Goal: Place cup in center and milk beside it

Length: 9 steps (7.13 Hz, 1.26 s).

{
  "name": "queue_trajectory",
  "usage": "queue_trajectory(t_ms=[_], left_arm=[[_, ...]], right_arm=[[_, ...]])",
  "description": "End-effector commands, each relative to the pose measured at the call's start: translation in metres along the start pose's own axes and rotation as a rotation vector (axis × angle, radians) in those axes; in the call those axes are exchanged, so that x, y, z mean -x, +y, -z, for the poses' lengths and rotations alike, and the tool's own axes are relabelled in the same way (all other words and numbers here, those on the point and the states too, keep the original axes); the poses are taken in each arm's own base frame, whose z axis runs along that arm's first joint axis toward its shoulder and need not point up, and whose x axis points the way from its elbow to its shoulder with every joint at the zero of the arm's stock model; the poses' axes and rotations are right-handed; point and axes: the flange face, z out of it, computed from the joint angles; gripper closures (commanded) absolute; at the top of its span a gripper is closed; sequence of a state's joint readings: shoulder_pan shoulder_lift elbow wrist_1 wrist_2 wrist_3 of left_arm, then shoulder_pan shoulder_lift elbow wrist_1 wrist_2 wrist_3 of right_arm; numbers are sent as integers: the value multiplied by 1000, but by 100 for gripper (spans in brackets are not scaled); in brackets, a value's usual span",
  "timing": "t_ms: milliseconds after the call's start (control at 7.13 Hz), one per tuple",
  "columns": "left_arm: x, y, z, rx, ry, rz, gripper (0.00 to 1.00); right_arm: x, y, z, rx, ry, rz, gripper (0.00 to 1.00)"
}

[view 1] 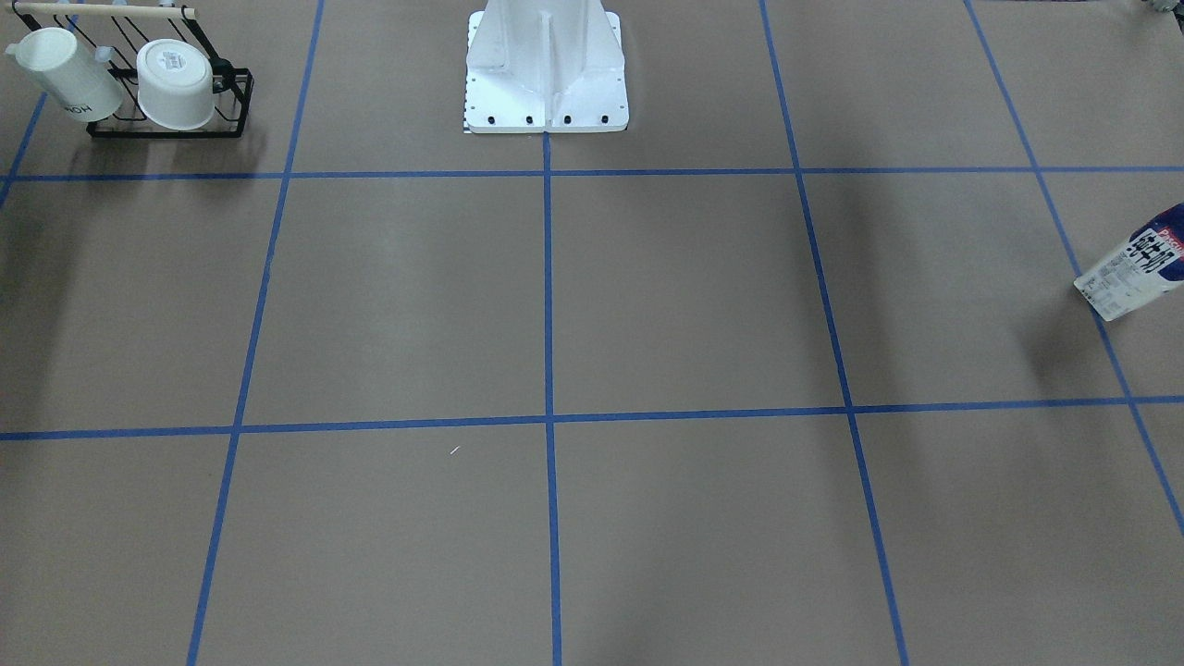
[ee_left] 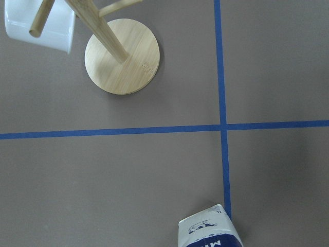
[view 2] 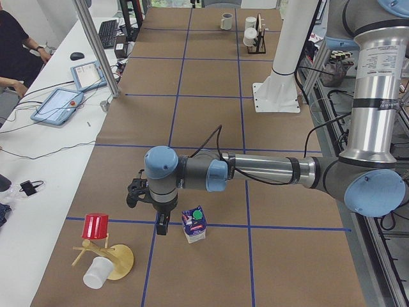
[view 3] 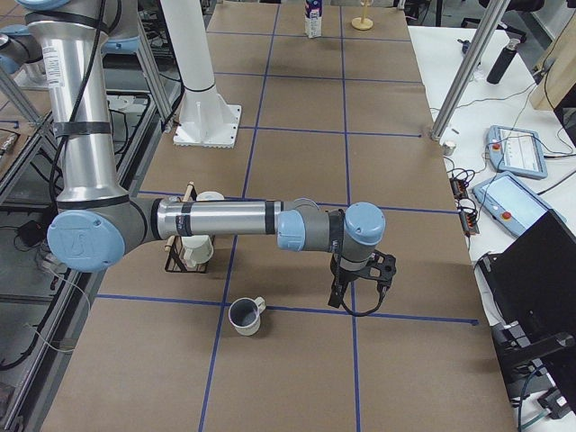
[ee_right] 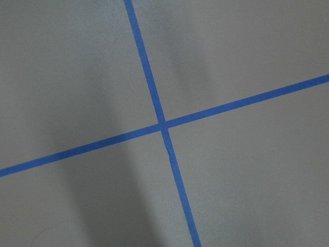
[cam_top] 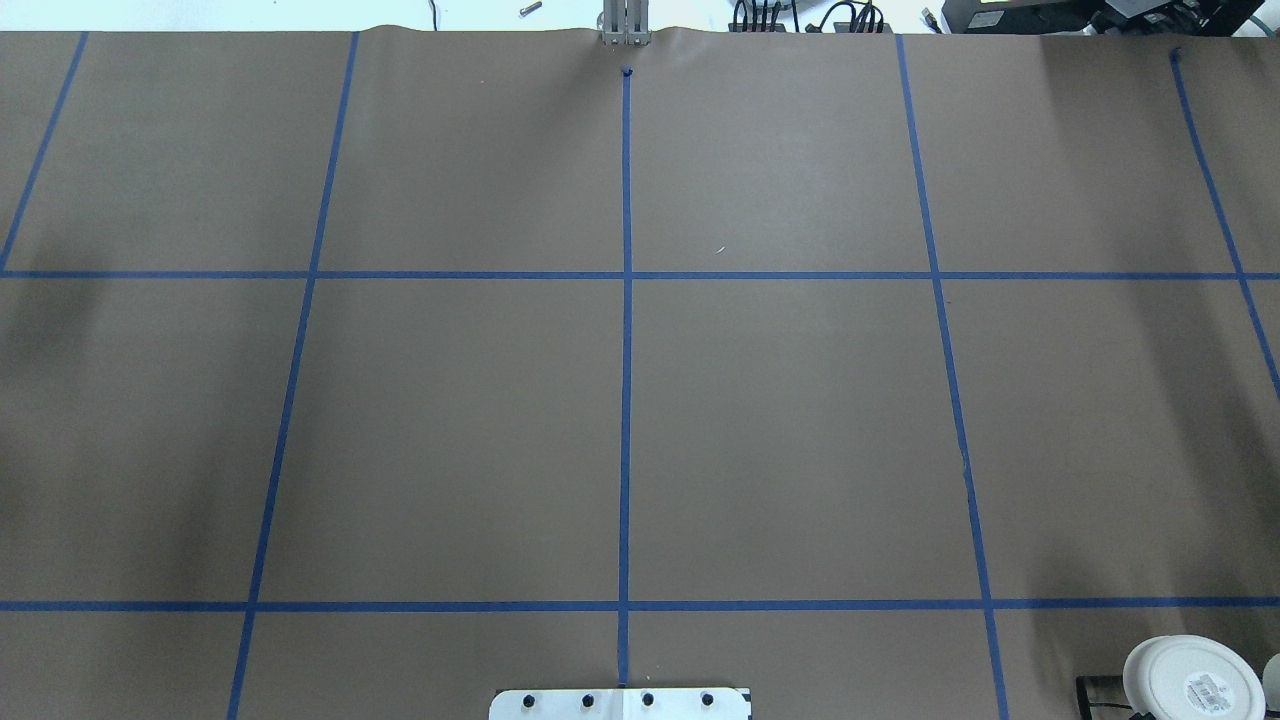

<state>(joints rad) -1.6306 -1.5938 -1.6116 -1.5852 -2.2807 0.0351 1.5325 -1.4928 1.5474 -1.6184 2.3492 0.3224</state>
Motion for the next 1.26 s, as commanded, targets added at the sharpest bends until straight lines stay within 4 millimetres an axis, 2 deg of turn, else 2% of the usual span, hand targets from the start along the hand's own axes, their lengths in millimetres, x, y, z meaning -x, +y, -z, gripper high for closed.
queue_trajectory(t_ms=[0, 421, 1122], left_arm=[[-1, -2, 2, -3, -1, -3, 2], [-5, -4, 6, -9, -2, -8, 2], [-3, -3, 4, -8, -1, -7, 2]], right_arm=[[1, 0, 1, -2, 0, 0, 0], [1, 0, 1, -1, -1, 0, 0], [17, -2, 15, -27, -15, 27, 0]])
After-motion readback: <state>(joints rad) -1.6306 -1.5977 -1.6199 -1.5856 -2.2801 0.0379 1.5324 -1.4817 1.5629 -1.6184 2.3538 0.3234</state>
